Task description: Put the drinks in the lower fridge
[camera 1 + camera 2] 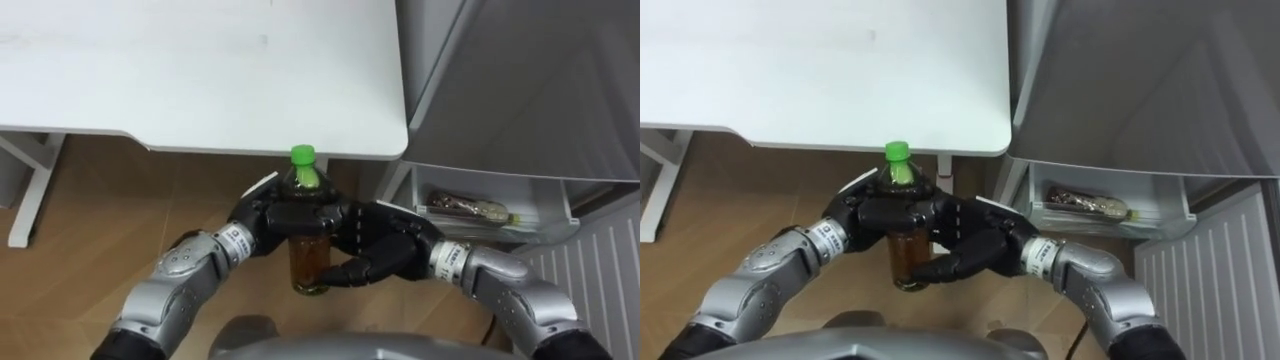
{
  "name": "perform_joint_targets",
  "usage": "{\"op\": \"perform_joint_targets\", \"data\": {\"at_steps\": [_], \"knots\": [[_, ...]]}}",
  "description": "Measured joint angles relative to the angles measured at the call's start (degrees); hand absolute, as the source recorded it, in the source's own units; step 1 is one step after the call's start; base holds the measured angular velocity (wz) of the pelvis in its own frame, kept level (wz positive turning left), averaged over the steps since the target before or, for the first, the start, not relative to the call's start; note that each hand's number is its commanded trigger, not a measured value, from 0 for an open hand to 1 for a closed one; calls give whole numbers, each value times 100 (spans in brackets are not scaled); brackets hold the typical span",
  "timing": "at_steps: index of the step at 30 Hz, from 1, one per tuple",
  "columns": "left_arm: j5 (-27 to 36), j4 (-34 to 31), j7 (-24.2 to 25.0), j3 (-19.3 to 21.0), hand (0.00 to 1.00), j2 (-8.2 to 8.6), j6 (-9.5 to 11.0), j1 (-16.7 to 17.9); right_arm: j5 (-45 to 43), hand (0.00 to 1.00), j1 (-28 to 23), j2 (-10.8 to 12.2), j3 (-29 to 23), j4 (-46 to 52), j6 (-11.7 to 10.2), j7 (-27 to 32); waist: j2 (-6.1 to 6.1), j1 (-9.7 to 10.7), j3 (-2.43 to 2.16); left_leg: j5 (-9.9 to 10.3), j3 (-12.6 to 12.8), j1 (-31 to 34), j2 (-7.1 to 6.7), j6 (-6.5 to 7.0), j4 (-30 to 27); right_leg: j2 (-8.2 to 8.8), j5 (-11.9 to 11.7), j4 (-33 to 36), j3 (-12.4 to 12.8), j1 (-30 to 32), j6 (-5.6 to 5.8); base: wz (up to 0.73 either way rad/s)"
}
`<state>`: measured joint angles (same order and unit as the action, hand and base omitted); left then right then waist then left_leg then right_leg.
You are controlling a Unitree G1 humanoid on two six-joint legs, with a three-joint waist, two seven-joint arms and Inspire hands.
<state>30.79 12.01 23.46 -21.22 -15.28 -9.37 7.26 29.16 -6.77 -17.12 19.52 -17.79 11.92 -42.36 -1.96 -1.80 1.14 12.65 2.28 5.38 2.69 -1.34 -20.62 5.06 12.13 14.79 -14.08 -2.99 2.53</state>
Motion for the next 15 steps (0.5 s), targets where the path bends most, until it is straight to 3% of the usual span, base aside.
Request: {"op": "perform_joint_targets", "data": {"at_steps": [15], "knots": [[-261,-12,96,-193,100,-71,-24,-23,271,0,24,7,181,-413,5,-30,44,54,-27,1,-4,3,-8,2,-50,-1,12,-27,18,-3,14,0]]}}
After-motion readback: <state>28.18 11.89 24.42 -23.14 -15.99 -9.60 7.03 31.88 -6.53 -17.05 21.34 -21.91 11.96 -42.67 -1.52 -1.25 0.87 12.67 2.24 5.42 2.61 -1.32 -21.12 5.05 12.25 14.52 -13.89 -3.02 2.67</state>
